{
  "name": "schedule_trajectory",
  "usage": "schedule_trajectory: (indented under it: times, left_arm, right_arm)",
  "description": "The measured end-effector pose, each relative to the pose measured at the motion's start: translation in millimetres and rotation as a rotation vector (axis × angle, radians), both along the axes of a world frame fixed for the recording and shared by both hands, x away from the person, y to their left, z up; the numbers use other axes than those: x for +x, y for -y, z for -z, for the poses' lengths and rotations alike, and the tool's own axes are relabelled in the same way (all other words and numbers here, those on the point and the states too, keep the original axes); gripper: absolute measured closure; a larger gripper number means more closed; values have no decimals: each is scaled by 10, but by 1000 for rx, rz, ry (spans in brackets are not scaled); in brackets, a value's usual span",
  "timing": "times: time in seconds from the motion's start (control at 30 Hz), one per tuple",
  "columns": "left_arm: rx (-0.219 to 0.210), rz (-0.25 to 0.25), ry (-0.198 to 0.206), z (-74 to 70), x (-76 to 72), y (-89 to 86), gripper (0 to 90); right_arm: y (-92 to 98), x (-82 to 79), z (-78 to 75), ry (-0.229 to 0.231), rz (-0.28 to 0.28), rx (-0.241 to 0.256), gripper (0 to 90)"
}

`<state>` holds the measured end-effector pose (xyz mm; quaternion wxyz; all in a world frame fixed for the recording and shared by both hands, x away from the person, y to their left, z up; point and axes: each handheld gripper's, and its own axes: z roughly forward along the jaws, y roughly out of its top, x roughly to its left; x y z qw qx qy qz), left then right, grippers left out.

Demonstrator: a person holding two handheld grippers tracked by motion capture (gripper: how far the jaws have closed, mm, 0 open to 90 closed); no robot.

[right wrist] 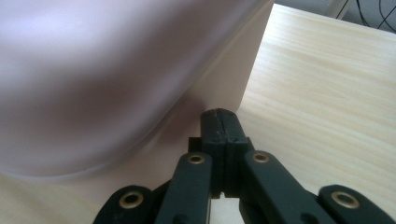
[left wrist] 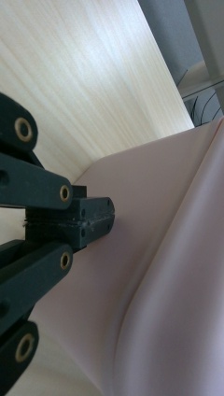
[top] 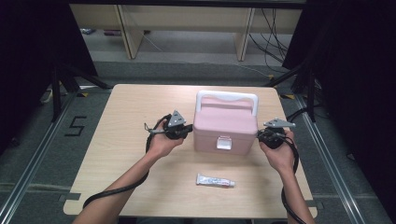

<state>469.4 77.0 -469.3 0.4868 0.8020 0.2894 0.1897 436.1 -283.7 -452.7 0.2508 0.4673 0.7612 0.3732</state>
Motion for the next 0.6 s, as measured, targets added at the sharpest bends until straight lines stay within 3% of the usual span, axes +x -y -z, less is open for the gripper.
schedule_trajectory:
  times: [0.1,0.13,0.2,0.23,0.3,0.33,0.37,0.43,0.47,0.57,0.6]
  left_arm:
    - [0,-5,-2,4,-25,-16,899]
    - [-3,-14,0,6,-32,-13,899]
    - [-8,-16,-1,8,-31,-17,899]
    - [-6,-16,-6,6,-29,-25,899]
    - [-21,-14,-12,11,-20,-32,898]
    - [-29,-14,-18,10,-16,-41,898]
    - [-41,-16,-24,5,-12,-58,891]
    - [-39,-56,-8,-17,-18,-134,810]
    - [-54,-81,-11,-27,-20,-193,765]
    - [-125,-140,-31,-87,-38,-378,611]
    - [-153,-147,-34,-119,-50,-428,565]
  right_arm:
    - [-31,-48,-29,-32,3,-4,900]
    - [-27,-47,-28,-14,-6,-33,900]
    - [-44,-71,-41,-22,2,-33,900]
    - [-56,-86,-35,-37,9,-15,900]
    - [-18,-74,-28,-12,-8,-22,900]
    - [-26,-82,-20,-34,6,12,900]
    - [-11,-75,-20,-37,-2,14,900]
    - [26,-71,-20,-20,-13,0,900]
    - [27,-102,-45,-39,4,28,880]
    - [86,-196,-79,2,21,45,809]
    - [129,-230,-101,9,20,21,788]
